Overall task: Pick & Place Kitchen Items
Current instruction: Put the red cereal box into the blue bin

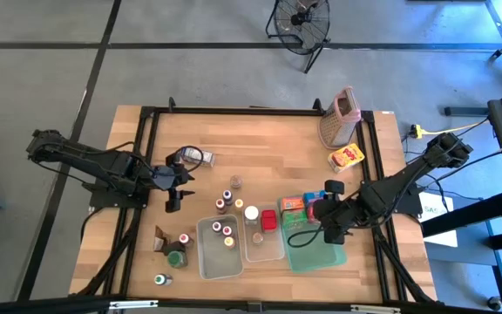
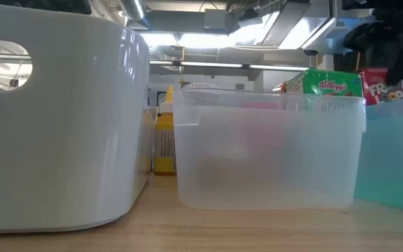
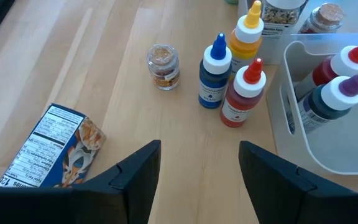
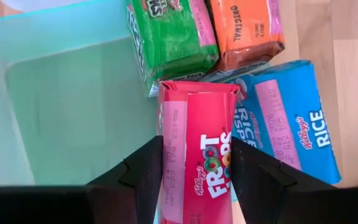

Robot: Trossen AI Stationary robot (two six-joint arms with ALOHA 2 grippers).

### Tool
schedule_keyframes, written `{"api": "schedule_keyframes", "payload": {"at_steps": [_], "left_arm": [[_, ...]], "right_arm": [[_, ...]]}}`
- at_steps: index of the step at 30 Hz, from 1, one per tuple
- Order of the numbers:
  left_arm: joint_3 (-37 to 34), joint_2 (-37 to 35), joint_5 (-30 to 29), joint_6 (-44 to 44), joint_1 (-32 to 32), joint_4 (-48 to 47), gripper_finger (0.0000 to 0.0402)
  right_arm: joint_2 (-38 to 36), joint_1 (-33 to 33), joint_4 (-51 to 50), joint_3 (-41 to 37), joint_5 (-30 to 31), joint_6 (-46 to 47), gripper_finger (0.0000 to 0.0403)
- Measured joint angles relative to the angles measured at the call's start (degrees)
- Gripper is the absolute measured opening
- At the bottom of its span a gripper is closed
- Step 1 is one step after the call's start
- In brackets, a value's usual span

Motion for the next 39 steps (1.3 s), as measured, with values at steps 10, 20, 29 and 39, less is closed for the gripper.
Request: {"api": "schedule_keyframes", "payload": {"at_steps": [10,20,29,39], "left_arm": [[0.0,0.0,0.0,0.0,0.0,0.0,0.0212],[0.0,0.0,1.67,0.09,0.0,0.0,0.0212],[0.0,0.0,1.69,0.07,0.0,-0.01,0.0212],[0.0,0.0,1.71,0.11,0.0,-0.02,0.0212]], "right_arm": [[0.0,-2.93,0.24,-0.01,0.33,-0.2,0.0174],[0.02,-3.71,0.47,-0.02,-5.49,-2.6,0.0174],[0.02,-3.71,1.28,-0.01,-3.88,-2.54,0.0174],[0.02,-3.66,1.14,-0.02,-4.48,-0.48,0.0174]]}}
